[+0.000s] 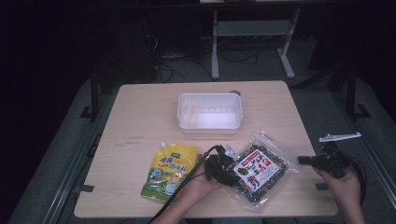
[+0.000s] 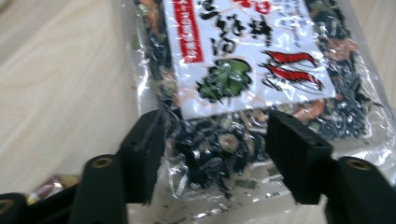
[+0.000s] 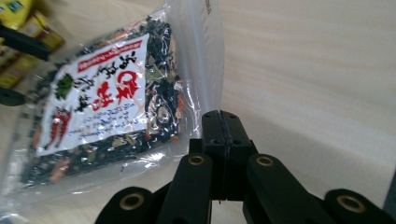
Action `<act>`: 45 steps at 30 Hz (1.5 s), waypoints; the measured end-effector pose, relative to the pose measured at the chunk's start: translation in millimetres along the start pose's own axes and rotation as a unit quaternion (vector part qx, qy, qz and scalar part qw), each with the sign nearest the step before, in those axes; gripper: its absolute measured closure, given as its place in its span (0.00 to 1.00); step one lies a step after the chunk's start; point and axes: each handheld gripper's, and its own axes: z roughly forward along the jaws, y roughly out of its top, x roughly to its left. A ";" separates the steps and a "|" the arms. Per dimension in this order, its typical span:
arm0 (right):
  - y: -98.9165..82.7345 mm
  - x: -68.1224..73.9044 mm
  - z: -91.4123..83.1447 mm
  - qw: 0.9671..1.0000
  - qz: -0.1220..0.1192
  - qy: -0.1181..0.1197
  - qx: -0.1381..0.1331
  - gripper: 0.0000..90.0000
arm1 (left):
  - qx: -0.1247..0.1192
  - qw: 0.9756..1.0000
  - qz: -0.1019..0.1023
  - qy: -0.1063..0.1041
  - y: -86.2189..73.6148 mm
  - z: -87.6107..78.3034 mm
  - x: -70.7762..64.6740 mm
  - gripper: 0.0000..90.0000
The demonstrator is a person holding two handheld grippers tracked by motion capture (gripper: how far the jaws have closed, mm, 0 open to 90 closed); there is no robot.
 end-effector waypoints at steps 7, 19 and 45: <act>15.9 26.2 -29.3 0.998 -0.049 -0.003 -0.038 1.00 | -0.009 0.999 -0.030 -0.020 9.2 -0.5 17.5 0.19; 40.0 59.8 -62.2 0.991 -0.113 0.019 -0.073 1.00 | -0.020 0.995 -0.061 -0.072 15.8 5.8 38.1 0.19; 62.7 45.8 -58.1 0.987 -0.096 0.076 -0.106 1.00 | -0.072 0.979 -0.048 -0.185 9.3 -8.2 59.3 0.77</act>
